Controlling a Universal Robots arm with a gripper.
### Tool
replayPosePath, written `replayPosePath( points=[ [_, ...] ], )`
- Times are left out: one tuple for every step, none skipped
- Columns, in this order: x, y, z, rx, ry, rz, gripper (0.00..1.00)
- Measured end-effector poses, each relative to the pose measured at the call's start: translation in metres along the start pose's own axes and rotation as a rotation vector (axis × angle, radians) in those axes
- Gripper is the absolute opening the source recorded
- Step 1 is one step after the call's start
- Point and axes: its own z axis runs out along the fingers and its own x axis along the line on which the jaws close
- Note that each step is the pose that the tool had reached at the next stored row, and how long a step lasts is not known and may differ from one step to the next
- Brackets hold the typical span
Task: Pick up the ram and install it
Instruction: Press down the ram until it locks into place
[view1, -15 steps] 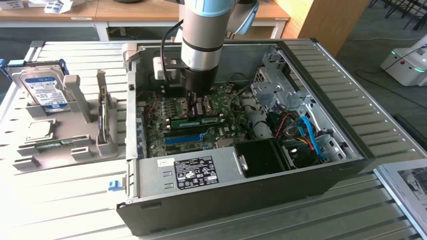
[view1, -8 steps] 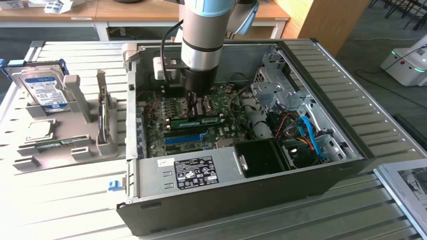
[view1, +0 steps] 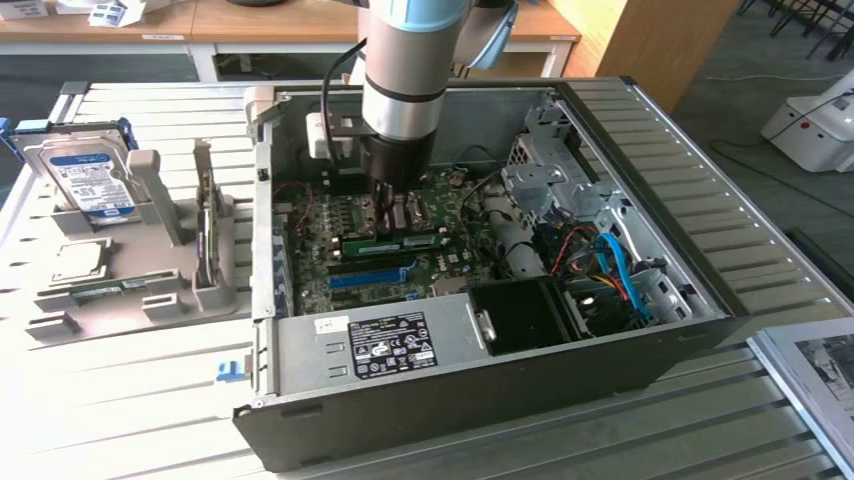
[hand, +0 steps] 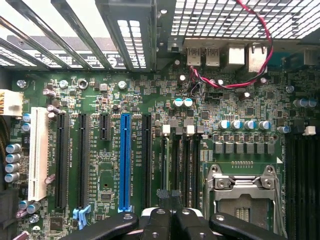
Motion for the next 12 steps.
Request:
replayPosePath(
  points=[
    [0.0,0.0001,-0.0015,-0.0001,0.0002,0.0,0.1],
    [0.0,0.0002,-0.0027,-0.0001,0.0002,0.0,0.1],
    [0.0,0.0002,-0.0037,-0.0001,0.0002,0.0,0.1],
    [-0.0001,0.0002,-0.0042,-0.0001,0.0002,0.0,0.1],
    [-0.0001,0.0002,-0.0041,0.0,0.0001,0.0,0.1],
    [-0.0001,0.0002,-0.0042,-0.0001,0.0001,0.0,0.1],
    [0.0,0.0002,-0.0042,0.0,0.0002,0.0,0.1],
    [0.0,0.0004,-0.0042,0.0,0.0002,0.0,0.1],
    [0.0,0.0011,-0.0042,-0.0001,0.0003,0.0,0.1],
    [0.0,0.0024,-0.0042,-0.0002,0.0004,0.0,0.1],
    [0.0001,0.0039,-0.0041,-0.0002,0.0003,0.0,0.1],
    [0.0,0.0053,-0.004,-0.0001,0.0003,0.0,0.1]
  ],
)
